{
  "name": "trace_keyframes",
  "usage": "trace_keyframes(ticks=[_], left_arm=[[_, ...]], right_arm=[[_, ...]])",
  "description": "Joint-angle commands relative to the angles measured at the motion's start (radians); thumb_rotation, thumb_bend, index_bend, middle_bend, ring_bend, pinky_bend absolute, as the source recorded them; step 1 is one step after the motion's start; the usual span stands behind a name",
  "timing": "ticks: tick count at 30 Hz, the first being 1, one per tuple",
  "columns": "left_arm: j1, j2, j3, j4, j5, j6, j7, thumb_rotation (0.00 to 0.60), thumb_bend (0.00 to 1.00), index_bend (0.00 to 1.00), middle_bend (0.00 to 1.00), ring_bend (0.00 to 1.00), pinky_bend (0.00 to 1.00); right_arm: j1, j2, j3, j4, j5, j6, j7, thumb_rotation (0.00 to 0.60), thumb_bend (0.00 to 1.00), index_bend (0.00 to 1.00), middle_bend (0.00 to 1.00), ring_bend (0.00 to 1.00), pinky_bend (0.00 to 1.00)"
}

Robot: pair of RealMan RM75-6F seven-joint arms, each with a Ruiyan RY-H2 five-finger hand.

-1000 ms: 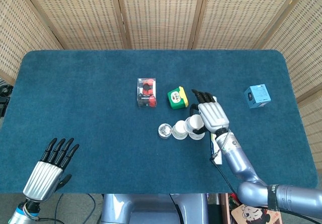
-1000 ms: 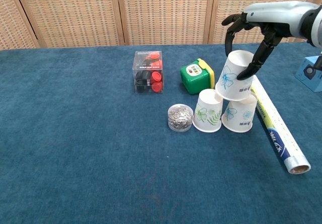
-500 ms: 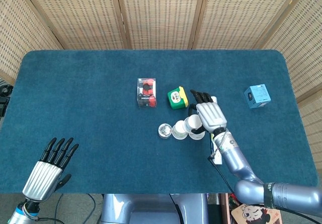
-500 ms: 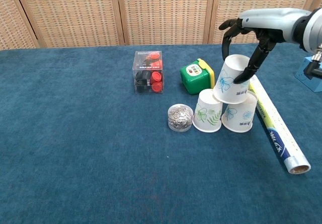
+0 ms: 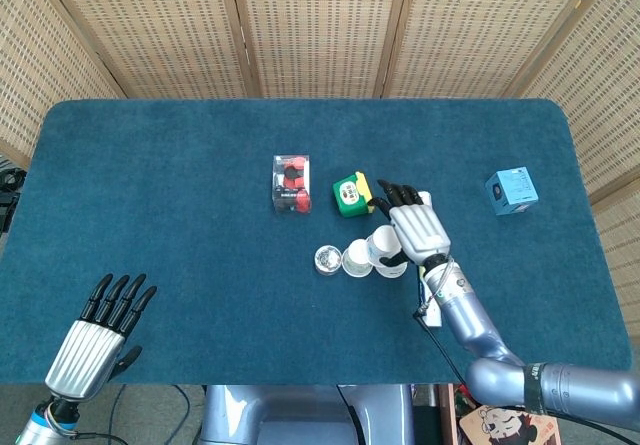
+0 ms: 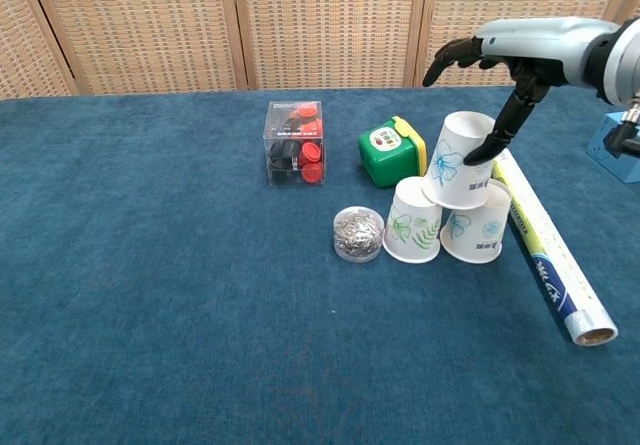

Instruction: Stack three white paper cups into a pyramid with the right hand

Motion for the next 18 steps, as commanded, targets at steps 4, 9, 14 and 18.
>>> trace_keyframes(ticks=[4,9,14,18], left_arm=[[0.001,0.002,-0.001,0.0,0.0,0.004,-0.004,0.6,0.21,0.0,0.0,0.0,0.0],[0.002,0.005,-0.003,0.0,-0.002,0.008,-0.008,0.6,0.21,0.0,0.0,0.0,0.0],[0.003,0.005,-0.004,-0.002,-0.002,0.01,-0.007,0.6,0.21,0.0,0.0,0.0,0.0],[0.003,0.003,-0.003,-0.001,-0.002,0.008,-0.002,0.6,0.21,0.0,0.0,0.0,0.0]], right_arm=[[-0.012,0.028,-0.009,-0.026,-0.003,0.026,-0.016,0.6,0.13,0.21,0.0,0.0,0.0],[-0.043,0.099,-0.031,-0.073,-0.005,0.054,-0.035,0.6,0.13,0.12,0.0,0.0,0.0],[-0.111,0.191,-0.067,-0.123,-0.048,0.072,0.01,0.6,0.13,0.07,0.0,0.0,0.0],[-0.195,0.234,-0.104,-0.121,-0.158,0.114,0.099,0.6,0.13,0.01,0.0,0.0,0.0]])
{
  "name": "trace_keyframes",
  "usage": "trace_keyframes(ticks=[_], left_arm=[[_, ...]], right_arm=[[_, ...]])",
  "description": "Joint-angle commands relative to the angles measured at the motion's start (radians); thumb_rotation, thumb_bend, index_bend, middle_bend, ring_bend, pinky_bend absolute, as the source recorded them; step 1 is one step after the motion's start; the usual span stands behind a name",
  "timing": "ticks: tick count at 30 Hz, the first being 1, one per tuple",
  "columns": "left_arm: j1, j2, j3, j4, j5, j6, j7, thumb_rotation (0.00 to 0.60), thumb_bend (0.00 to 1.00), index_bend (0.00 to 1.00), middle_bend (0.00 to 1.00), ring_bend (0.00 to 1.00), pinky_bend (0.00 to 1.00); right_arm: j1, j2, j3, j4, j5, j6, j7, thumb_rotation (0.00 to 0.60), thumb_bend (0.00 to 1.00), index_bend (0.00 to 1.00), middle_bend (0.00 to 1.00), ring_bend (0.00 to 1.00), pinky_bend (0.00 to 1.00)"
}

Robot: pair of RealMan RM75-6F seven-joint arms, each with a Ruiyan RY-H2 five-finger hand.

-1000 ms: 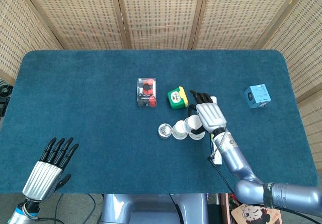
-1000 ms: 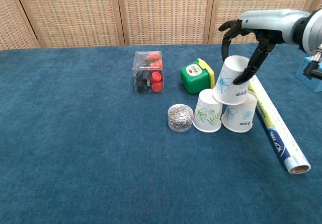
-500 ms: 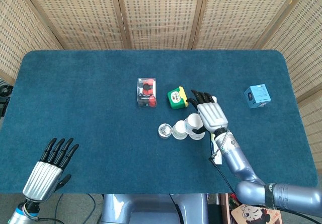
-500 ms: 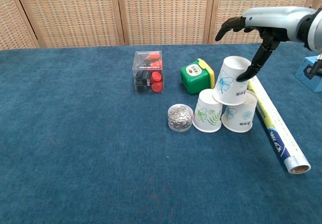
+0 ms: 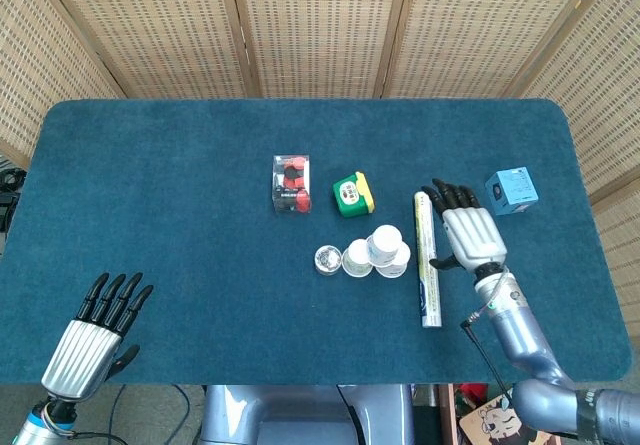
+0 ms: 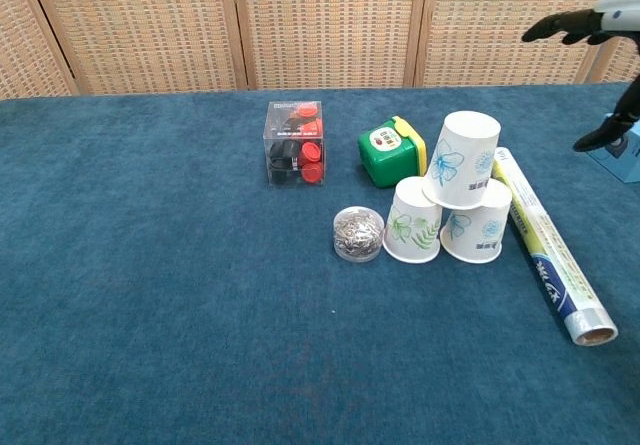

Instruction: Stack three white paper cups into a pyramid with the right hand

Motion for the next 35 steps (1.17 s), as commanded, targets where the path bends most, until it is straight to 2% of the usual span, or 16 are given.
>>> trace_keyframes(ticks=[1,3,4,6,12,18,25,27,35], left_arm=[[0.0,-0.002,0.0,0.001,0.0,-0.001,0.002,0.6,0.21,0.0,0.0,0.0,0.0],[0.0,-0.004,-0.003,0.002,-0.01,-0.004,0.005,0.6,0.21,0.0,0.0,0.0,0.0],[0.001,-0.004,-0.004,0.002,-0.011,-0.004,0.006,0.6,0.21,0.0,0.0,0.0,0.0],[0.002,-0.004,-0.007,0.002,-0.018,-0.003,0.005,0.6,0.21,0.0,0.0,0.0,0.0],[0.003,-0.003,-0.016,0.003,-0.043,-0.005,0.0,0.6,0.21,0.0,0.0,0.0,0.0],[0.002,0.0,-0.022,0.005,-0.056,-0.003,-0.012,0.6,0.21,0.0,0.0,0.0,0.0],[0.002,-0.004,-0.028,0.014,-0.067,0.001,-0.013,0.6,0.21,0.0,0.0,0.0,0.0],[0.001,-0.006,-0.031,0.02,-0.075,-0.002,-0.014,0.6,0.21,0.0,0.0,0.0,0.0],[-0.005,-0.013,-0.038,0.03,-0.089,-0.009,-0.01,0.6,0.21,0.0,0.0,0.0,0.0]], right_arm=[[-0.097,0.043,-0.049,0.0,-0.129,0.067,0.091,0.6,0.13,0.0,0.0,0.0,0.0],[-0.185,0.036,-0.094,0.029,-0.282,0.185,0.157,0.6,0.13,0.0,0.0,0.0,0.0],[-0.196,0.033,-0.099,0.036,-0.303,0.199,0.167,0.6,0.13,0.0,0.0,0.0,0.0],[-0.258,0.006,-0.131,0.083,-0.419,0.286,0.221,0.6,0.13,0.0,0.0,0.0,0.0],[-0.401,-0.082,-0.192,0.183,-0.599,0.486,0.268,0.6,0.13,0.0,0.0,0.0,0.0],[-0.471,-0.107,-0.221,0.247,-0.653,0.522,0.299,0.6,0.13,0.0,0.0,0.0,0.0],[-0.509,-0.137,-0.215,0.321,-0.677,0.512,0.365,0.6,0.13,0.0,0.0,0.0,0.0],[-0.509,-0.13,-0.217,0.319,-0.676,0.482,0.39,0.6,0.13,0.0,0.0,0.0,0.0],[-0.529,-0.122,-0.188,0.32,-0.703,0.493,0.412,0.6,0.13,0.0,0.0,0.0,0.0]])
